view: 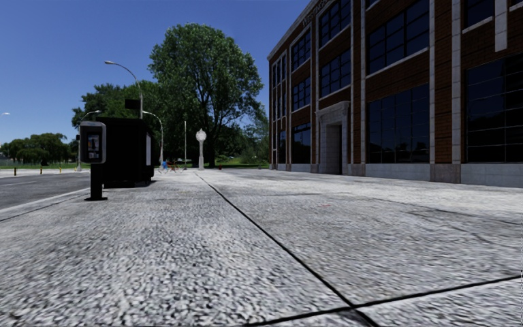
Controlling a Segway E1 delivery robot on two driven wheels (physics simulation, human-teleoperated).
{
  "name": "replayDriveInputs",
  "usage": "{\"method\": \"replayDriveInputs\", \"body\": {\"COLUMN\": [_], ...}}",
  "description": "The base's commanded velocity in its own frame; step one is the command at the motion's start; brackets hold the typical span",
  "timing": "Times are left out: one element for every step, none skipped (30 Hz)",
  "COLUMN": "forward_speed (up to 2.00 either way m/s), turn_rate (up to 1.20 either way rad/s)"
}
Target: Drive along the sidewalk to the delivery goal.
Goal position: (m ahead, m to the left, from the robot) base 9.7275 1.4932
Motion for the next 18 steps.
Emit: {"method": "replayDriveInputs", "body": {"forward_speed": [2.0, 2.0, 2.0, 2.0, 2.0, 2.0, 2.0, 2.0, 2.0, 2.0, 2.0, 2.0, 2.0, 2.0, 2.0, 2.0, 2.0, 2.0], "turn_rate": [0.0, 0.0, 0.0, 0.0, 0.0, 0.0, 0.0, 0.0, 0.0, 0.0, 0.0, 0.0, 0.0, 0.0, 0.0, 0.0, 0.0, 0.0]}}
